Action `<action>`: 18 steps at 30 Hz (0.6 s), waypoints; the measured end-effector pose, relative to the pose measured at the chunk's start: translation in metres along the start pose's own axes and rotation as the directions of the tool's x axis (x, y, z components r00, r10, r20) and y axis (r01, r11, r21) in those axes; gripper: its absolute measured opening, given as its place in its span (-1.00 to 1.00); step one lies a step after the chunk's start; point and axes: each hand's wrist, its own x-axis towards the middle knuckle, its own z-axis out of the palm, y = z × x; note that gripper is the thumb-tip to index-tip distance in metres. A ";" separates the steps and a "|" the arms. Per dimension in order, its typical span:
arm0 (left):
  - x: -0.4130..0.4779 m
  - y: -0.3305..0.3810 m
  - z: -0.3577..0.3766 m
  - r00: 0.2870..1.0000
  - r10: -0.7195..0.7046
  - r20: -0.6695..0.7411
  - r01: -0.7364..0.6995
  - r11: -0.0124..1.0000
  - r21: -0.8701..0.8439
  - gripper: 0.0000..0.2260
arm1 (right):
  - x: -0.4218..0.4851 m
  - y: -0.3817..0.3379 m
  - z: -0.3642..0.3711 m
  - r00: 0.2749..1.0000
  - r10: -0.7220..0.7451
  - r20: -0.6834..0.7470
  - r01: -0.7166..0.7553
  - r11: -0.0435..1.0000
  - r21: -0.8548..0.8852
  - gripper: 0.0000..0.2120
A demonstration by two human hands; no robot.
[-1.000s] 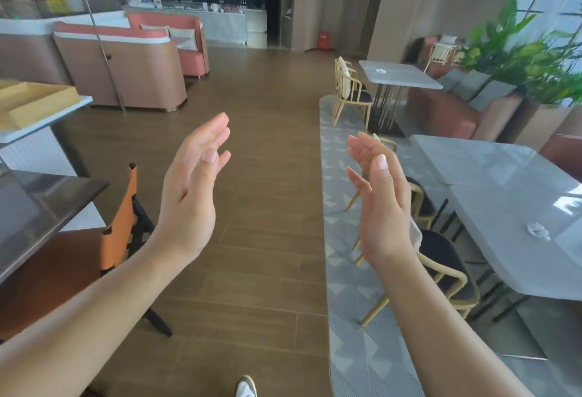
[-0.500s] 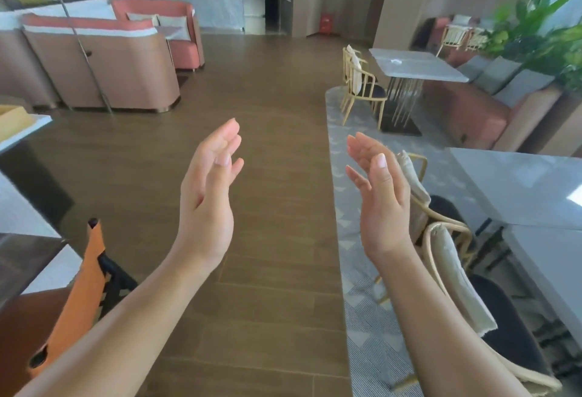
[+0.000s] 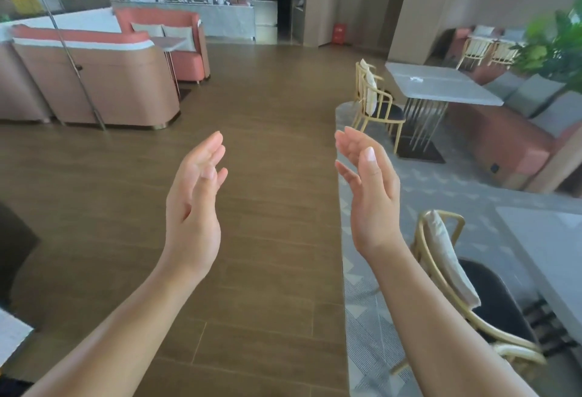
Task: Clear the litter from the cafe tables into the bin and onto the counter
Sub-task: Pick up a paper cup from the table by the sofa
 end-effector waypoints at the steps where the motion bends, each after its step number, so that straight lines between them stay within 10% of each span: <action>1: 0.020 -0.012 0.005 1.000 -0.007 -0.011 0.007 1.000 0.002 -0.64 | 0.024 0.010 0.002 1.000 0.003 0.007 -0.003 1.000 0.003 -0.57; 18: 0.358 -0.275 0.030 0.999 0.007 -0.034 -0.007 1.000 0.007 -0.64 | 0.372 0.255 0.093 0.997 0.004 0.072 -0.007 0.999 0.043 -0.65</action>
